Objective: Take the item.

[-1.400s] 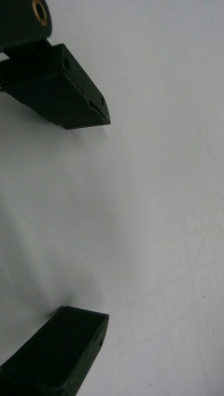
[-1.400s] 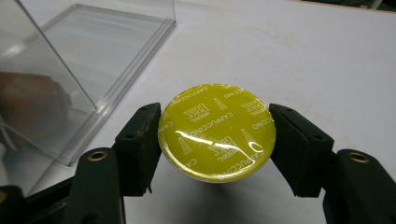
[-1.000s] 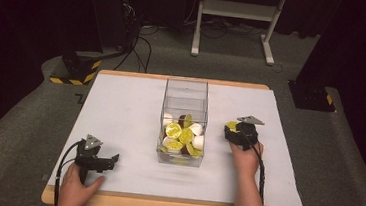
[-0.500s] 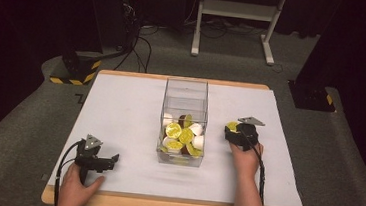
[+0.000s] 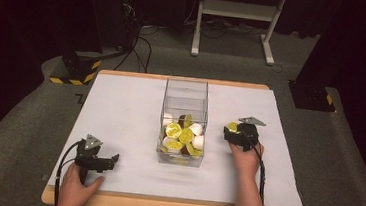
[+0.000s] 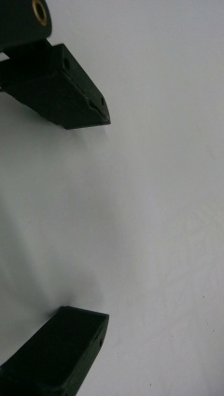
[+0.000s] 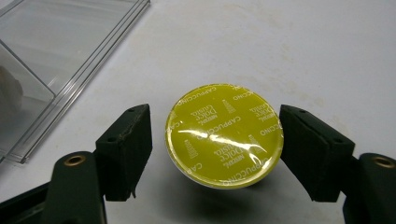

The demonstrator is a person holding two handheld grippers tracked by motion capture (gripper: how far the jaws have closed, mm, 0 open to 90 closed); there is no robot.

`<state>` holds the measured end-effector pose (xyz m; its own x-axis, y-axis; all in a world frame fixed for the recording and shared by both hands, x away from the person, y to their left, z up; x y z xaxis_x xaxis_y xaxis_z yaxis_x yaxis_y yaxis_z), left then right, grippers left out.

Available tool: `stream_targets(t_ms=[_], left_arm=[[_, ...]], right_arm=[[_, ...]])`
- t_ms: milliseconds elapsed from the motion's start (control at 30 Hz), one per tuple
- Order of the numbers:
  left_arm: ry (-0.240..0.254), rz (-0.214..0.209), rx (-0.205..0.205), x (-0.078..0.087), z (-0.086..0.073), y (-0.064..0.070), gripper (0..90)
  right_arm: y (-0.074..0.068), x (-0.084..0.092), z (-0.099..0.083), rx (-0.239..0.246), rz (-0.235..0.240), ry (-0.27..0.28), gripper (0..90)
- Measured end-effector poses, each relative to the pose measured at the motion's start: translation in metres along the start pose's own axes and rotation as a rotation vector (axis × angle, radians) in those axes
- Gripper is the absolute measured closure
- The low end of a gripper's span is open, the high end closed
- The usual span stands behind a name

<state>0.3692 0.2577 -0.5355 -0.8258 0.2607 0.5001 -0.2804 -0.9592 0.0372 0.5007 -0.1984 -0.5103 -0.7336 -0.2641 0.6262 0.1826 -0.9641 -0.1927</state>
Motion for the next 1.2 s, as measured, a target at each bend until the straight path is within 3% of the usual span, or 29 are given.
stream_targets(t_ms=[500, 1200], left_arm=[[0.003, 0.001, 0.004, 0.000, 0.000, 0.000, 6.0], [0.003, 0.001, 0.004, 0.000, 0.000, 0.000, 5.9]], right_arm=[[-0.007, 0.014, 0.004, 0.006, 0.019, 0.038, 20.8], [-0.026, 0.057, 0.000, 0.036, 0.052, 0.096, 20.2]])
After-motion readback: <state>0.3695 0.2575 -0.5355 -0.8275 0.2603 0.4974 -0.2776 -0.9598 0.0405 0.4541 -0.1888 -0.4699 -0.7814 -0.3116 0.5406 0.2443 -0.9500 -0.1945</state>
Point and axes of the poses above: each handheld gripper's, and its own axes: x roughly backward along the jaws, z roughly out of its top, y roughly to its right, the point moved 3 cm from there along -x, roughly forward along the jaws, and after that the axes turned 13 degrees about -x, right-handed, at the moved point
